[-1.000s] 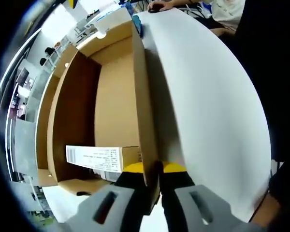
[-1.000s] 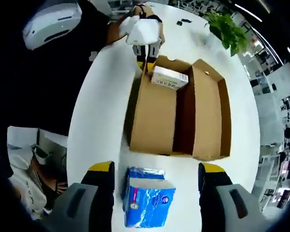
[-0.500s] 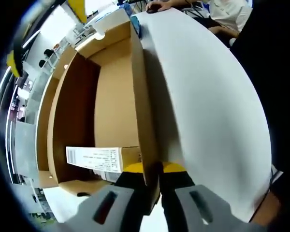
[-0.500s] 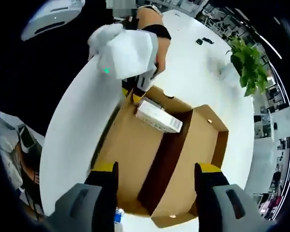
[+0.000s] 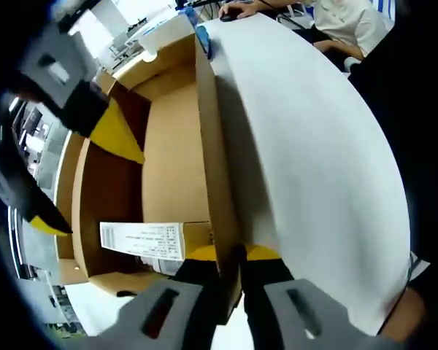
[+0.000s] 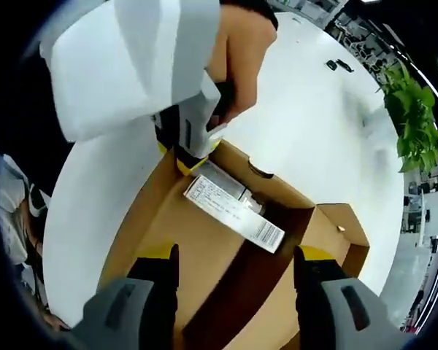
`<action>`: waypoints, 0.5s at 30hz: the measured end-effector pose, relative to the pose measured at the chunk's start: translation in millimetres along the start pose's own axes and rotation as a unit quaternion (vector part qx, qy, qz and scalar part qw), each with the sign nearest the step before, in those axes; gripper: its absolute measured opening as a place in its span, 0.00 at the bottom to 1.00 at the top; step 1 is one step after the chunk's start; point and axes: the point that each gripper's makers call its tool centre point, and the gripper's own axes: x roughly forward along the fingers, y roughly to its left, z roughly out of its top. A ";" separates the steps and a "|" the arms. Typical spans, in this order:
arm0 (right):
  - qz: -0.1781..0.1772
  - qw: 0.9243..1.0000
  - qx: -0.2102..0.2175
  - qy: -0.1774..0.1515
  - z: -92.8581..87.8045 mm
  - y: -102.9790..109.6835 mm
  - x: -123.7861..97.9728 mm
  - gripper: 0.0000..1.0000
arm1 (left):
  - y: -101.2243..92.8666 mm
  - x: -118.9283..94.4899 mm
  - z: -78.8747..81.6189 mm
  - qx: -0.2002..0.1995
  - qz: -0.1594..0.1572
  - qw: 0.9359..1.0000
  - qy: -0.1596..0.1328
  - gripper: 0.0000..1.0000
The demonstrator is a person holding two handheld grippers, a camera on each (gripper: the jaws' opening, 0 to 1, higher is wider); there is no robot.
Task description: Operate the shoe box by opening the lid, removing the specified soft item, and placing it in the target area until the item is outside and the box remains undamaged.
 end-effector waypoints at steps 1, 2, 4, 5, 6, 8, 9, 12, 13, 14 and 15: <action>0.000 1.000 -0.003 -0.001 1.3 -1.8 1.7 0.65 | -0.3 0.1 -0.1 0.000 0.000 1.000 0.000 0.07; 0.001 1.000 -0.008 -0.002 2.6 -3.2 3.1 0.65 | -0.6 0.3 -0.3 0.000 0.000 1.000 0.000 0.07; 0.003 1.000 -0.014 -0.004 4.8 -5.6 5.5 0.63 | -1.1 0.5 -0.3 0.000 0.000 1.000 0.000 0.07; 0.006 1.000 -0.016 -0.006 6.8 -7.0 8.3 0.62 | -1.4 0.6 -0.3 0.000 0.000 1.000 0.000 0.07; 0.010 1.000 -0.014 -0.008 8.4 -7.1 10.8 0.61 | -1.5 0.7 -0.4 0.000 0.000 1.000 0.001 0.07; 0.018 1.000 -0.020 -0.014 12.0 -5.1 17.1 0.60 | -1.8 0.9 -0.2 0.001 0.000 1.000 0.001 0.07; 0.023 0.999 -0.023 -0.014 13.1 -4.2 20.2 0.60 | -1.9 0.9 -0.2 0.001 0.000 1.000 0.001 0.07; 0.035 0.999 -0.033 -0.014 16.7 -2.0 29.1 0.59 | -1.5 1.3 -0.4 0.002 -0.001 1.000 0.002 0.07; 0.038 0.999 -0.036 -0.014 17.5 -1.5 31.1 0.59 | -1.6 1.3 -0.4 0.002 -0.001 1.000 0.002 0.07; 0.043 0.998 -0.040 -0.014 18.5 -1.3 35.1 0.58 | -1.4 1.5 -0.4 0.002 -0.001 1.000 0.002 0.07; 0.045 0.998 -0.042 -0.014 19.3 -1.3 38.0 0.56 | -1.5 1.5 -0.4 0.002 -0.001 1.000 0.002 0.07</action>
